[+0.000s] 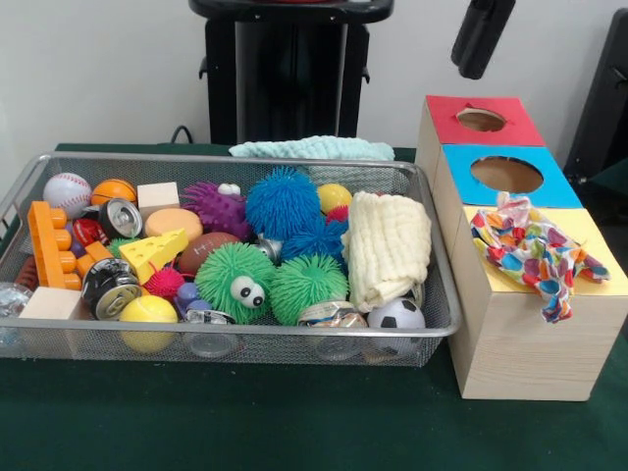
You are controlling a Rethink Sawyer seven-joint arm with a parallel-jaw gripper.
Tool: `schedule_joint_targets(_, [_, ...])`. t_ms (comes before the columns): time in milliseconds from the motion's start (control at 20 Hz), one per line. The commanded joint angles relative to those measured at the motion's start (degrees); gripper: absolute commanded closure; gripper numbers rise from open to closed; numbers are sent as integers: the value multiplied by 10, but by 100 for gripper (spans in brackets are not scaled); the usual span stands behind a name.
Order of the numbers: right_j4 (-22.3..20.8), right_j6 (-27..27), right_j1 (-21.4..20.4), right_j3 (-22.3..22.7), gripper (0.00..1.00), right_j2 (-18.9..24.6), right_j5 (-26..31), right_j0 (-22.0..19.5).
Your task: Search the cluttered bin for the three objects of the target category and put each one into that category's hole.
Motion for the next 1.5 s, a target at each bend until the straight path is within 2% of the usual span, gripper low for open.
schedule_joint_targets(50, [13,174,60,-53,100,6,-29,7])
schedule_joint_targets(250, [23,167,70,-68,100,10,-48,-1])
schedule_joint_targets(550, [43,166,86,-65,100,30,-80,1])
schedule_joint_targets(750, [52,133,104,-54,100,50,-99,-4])
schedule_joint_targets(1000, [59,98,126,-78,100,36,-64,-15])
schedule_joint_targets(1300, [58,102,127,-50,100,45,-92,-9])
schedule_joint_targets(1500, [53,90,126,-47,100,35,-34,-2])
